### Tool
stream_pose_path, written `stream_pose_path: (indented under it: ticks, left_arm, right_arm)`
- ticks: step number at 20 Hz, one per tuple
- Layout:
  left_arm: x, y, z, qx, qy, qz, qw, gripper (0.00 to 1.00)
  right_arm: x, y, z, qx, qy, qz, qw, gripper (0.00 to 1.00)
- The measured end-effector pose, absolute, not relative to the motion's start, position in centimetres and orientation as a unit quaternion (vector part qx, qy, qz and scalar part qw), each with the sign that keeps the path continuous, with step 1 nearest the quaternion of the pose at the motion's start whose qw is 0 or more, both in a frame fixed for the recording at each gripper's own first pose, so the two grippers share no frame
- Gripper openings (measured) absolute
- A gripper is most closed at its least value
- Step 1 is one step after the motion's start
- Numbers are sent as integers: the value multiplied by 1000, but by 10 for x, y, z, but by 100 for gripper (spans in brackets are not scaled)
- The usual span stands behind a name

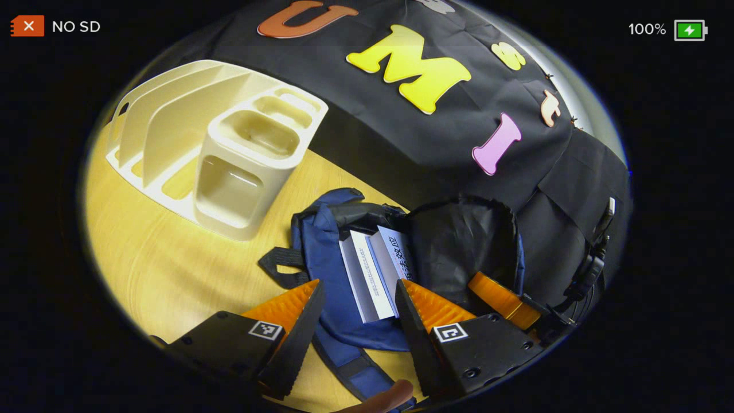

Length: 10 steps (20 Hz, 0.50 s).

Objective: Open the schoolbag, grab two books from the bookshelf and put them into the schoolbag.

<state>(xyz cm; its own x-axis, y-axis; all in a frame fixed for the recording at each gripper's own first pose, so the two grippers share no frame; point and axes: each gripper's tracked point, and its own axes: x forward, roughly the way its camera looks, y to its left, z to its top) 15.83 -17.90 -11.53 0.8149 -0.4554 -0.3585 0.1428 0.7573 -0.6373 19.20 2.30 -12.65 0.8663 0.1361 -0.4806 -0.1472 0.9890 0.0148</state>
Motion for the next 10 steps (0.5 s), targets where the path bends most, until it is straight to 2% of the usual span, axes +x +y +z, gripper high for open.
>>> stream_pose_path:
  ticks: [5,7,10]
  left_arm:
    - [129,-133,-93,-271,206,-135,930,80]
    - [117,-118,-83,-252,181,-123,943,80]
    - [102,-94,-64,-199,133,-103,965,80]
  right_arm:
    - [170,22,-142,16,268,68,961,11]
    - [162,23,-140,27,268,67,961,24]
    - [147,19,-136,17,255,53,965,24]
